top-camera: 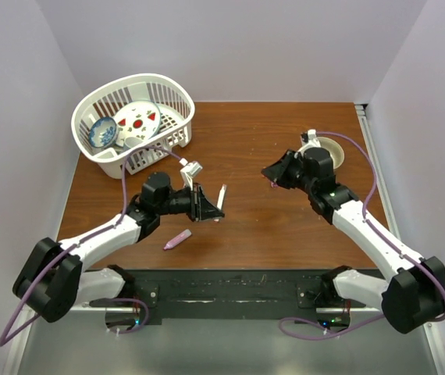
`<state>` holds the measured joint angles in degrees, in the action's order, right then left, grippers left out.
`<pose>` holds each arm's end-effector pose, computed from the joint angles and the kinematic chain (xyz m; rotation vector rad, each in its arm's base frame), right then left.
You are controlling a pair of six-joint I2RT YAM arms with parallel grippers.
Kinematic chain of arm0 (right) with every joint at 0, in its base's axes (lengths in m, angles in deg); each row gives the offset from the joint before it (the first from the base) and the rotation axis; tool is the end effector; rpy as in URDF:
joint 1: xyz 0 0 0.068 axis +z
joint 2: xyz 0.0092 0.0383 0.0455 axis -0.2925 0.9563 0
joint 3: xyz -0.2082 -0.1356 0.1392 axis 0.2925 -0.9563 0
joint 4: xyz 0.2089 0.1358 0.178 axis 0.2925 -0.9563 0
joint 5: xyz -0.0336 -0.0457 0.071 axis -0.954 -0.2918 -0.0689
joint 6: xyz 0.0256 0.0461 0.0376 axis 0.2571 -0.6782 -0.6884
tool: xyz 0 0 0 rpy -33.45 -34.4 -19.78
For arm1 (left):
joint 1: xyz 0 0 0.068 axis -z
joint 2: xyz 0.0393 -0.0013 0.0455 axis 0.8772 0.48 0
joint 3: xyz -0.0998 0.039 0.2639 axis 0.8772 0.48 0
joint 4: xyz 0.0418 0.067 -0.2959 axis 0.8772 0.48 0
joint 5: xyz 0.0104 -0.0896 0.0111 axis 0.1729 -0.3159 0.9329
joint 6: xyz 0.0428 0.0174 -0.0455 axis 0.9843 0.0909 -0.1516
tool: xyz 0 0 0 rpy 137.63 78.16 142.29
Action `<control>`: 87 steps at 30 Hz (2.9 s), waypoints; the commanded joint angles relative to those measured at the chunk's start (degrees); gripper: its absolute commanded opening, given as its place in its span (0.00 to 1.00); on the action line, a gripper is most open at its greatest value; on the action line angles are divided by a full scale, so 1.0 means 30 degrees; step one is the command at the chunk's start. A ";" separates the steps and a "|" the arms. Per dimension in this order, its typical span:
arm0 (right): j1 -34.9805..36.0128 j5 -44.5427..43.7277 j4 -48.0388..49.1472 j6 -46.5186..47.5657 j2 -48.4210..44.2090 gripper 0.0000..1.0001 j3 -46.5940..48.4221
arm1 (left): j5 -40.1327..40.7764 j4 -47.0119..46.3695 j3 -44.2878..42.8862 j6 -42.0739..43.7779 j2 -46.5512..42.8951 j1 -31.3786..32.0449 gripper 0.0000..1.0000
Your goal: Insert the pens into the pen caps
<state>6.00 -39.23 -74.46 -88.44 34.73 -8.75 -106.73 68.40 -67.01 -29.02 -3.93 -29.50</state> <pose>0.2854 0.1281 0.2779 0.2743 2.0737 0.8461 0.2312 -0.1831 0.2023 0.4062 2.0793 -1.4929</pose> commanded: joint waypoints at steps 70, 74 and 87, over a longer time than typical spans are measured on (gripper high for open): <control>0.5955 0.2309 0.9933 -0.2959 -0.3199 0.35 -0.4057 | -0.1446 -0.9712 -0.0351 -0.3012 0.0741 0.0119 0.00; 0.5984 0.2133 0.9232 -0.2636 -0.3171 0.53 -0.2971 | -0.1886 -0.9626 -0.0001 -0.2749 -0.0020 0.0148 0.00; 0.5955 0.2572 0.6710 -0.0057 -0.1560 0.68 0.1073 | -0.3527 -0.9479 0.1173 -0.2396 -0.1633 0.0119 0.00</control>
<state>23.81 -33.28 -53.00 -91.22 28.21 -9.58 -115.27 42.15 -64.24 -38.39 -7.66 -28.97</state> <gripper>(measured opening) 0.707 0.144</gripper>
